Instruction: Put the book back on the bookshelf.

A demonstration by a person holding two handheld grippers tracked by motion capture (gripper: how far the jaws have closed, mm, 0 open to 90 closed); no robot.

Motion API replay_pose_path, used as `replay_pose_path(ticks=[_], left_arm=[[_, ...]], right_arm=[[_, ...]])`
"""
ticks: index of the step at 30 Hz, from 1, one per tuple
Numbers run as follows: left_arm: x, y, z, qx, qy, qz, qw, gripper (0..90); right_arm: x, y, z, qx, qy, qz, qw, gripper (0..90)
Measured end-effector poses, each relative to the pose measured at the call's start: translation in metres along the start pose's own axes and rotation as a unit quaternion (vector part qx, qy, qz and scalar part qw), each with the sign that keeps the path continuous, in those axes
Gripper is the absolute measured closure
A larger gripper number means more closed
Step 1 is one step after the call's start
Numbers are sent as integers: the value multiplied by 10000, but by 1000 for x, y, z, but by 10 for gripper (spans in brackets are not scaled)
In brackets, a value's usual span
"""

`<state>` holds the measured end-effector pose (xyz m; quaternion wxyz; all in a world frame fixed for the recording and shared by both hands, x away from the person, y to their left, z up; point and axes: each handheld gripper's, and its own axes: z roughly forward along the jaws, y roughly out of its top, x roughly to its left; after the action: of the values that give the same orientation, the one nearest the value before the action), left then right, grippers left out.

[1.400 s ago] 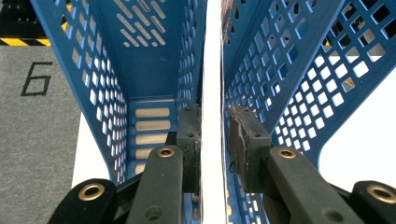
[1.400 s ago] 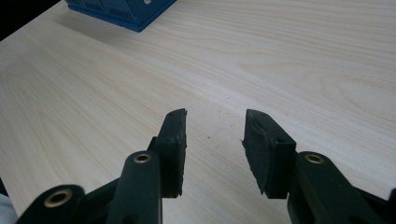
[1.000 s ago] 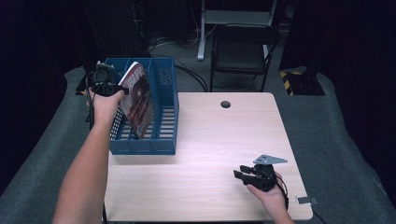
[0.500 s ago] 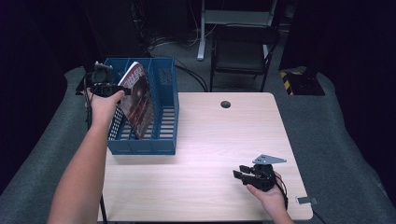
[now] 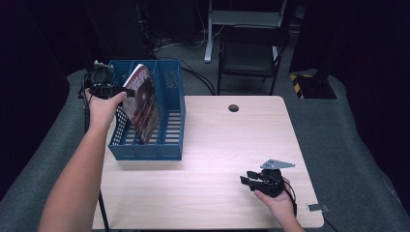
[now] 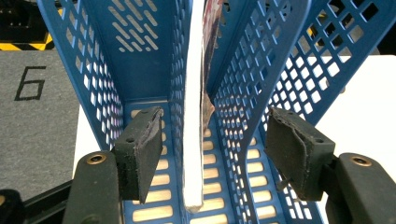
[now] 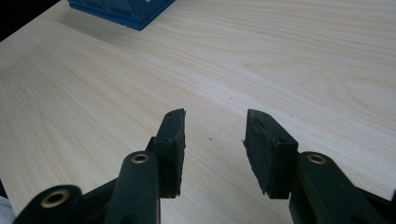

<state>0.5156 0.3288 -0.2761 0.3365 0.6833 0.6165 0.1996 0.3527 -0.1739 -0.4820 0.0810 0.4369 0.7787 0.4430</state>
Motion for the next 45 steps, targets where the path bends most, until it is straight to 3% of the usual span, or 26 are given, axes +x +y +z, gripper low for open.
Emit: replay_pose_path(ticks=[9, 16, 27, 39, 45], left_arm=[[-2, 2, -13, 33, -15, 83, 10000, 367], [1, 4, -25, 13, 92, 22, 10000, 369], [4, 2, -36, -21, 62, -14, 10000, 374], [-5, 7, -60, -19, -105, 327, 9994, 374], [-18, 4, -69, 91, -221, 642, 9976, 374]], right_arm=[[2, 1, 3, 18, 43, -44, 10000, 575], [2, 2, 4, 9, 46, -72, 10000, 564], [3, 2, 5, 29, 43, -78, 10000, 557], [4, 3, 6, 5, 19, -86, 10000, 554], [4, 3, 5, -10, 36, -90, 10000, 553]])
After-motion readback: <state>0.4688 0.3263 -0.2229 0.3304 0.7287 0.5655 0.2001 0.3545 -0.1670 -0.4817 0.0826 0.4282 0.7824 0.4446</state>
